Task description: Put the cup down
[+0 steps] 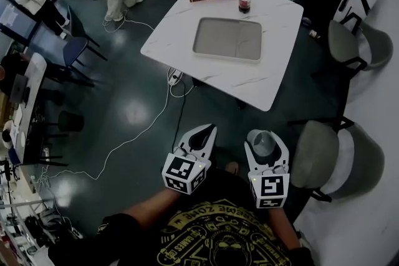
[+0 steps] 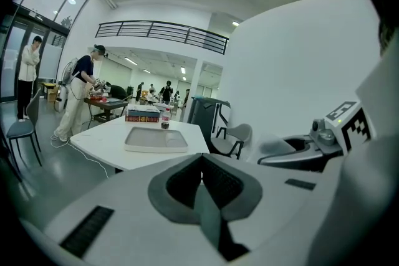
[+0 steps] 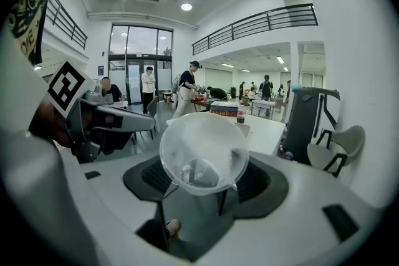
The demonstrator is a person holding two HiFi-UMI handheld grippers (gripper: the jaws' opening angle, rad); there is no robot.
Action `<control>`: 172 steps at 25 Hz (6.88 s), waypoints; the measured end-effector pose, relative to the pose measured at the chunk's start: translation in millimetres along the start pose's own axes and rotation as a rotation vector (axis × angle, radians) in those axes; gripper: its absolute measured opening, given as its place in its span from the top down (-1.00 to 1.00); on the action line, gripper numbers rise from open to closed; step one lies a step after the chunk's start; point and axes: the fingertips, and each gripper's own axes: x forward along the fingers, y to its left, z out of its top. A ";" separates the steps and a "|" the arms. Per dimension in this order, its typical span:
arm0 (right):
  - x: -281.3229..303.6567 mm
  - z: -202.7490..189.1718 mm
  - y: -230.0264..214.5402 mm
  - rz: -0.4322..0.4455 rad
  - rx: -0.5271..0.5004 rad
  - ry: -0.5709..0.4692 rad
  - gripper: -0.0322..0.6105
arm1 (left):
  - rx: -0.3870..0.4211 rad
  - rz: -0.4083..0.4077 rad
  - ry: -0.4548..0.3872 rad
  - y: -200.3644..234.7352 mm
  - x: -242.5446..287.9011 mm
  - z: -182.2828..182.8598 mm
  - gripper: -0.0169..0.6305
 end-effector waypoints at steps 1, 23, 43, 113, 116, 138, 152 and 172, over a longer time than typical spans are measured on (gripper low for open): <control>3.4 3.4 -2.0 -0.011 0.000 0.003 0.05 | 0.002 -0.007 -0.001 3.2 4.4 3.6 0.91; 108.5 65.8 8.2 -0.099 -0.033 0.081 0.05 | -0.001 -0.091 -0.017 112.1 69.8 55.9 0.91; 174.3 103.5 37.1 -0.102 -0.055 0.058 0.05 | -0.017 -0.096 -0.057 181.6 65.6 81.7 0.91; 444.2 45.6 -35.3 0.230 -0.183 0.294 0.05 | -0.113 0.315 0.108 322.9 218.1 73.0 0.91; 445.4 43.6 -36.3 0.232 -0.188 0.294 0.05 | -0.115 0.316 0.107 322.2 219.0 72.5 0.91; 440.6 29.9 -33.8 0.234 -0.186 0.329 -0.14 | -0.121 0.305 0.073 316.2 206.7 78.2 0.91; 394.6 65.4 -40.5 0.101 -0.154 0.233 -0.14 | -0.101 0.253 -0.011 299.1 176.3 95.8 0.91; 280.2 124.3 21.1 -0.014 -0.077 0.048 0.88 | -0.089 0.142 -0.088 266.4 90.3 93.5 0.91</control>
